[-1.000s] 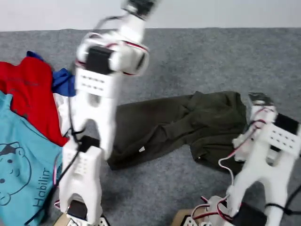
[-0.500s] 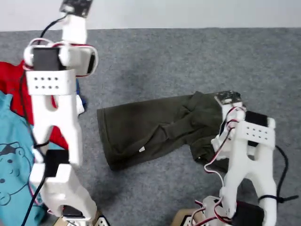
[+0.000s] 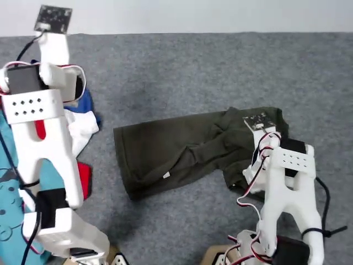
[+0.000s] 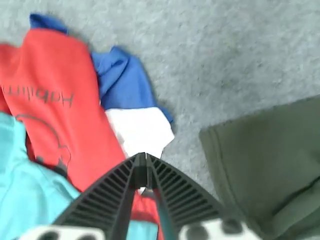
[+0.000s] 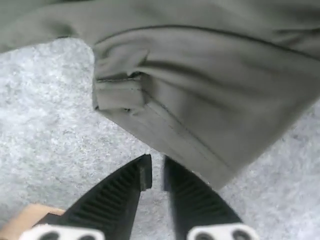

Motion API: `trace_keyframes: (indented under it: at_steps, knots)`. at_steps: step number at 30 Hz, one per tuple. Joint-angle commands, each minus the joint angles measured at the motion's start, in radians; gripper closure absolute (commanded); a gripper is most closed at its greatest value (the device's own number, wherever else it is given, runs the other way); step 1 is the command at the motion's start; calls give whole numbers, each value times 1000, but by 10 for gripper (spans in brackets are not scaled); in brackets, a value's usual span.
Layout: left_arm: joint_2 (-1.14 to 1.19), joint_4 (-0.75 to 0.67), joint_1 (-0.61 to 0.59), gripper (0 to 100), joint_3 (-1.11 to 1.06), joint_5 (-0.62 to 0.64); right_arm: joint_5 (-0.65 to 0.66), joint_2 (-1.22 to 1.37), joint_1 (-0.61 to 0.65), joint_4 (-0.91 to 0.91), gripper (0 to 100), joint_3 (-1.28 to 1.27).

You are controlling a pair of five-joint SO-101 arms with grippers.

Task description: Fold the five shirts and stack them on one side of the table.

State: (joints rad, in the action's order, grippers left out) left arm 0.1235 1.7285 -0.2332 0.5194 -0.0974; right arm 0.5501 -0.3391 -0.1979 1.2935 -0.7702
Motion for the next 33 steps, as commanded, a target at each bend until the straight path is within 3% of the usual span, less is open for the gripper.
trace_keyframes:
  at_steps: [1, 9, 22, 25, 30, 33]
  knots:
    - [-57, 25, -26, 998, -24, -2, 75, -1, -15, 5, 850, 6]
    - [-63, 25, -25, 998, -44, -3, 203, 42, -18, -87, 835, 5]
    - [-63, 26, -25, 998, -44, 3, 213, 305, -13, -183, 836, 51]
    - [-63, 26, -25, 998, -44, 5, 285, 337, -18, -176, 840, 51]
    - [-63, 26, -23, 998, -44, 5, 391, 357, -58, -176, 984, 54]
    - [-63, 26, -25, 998, -44, 5, 453, 357, -101, -174, 986, 54]
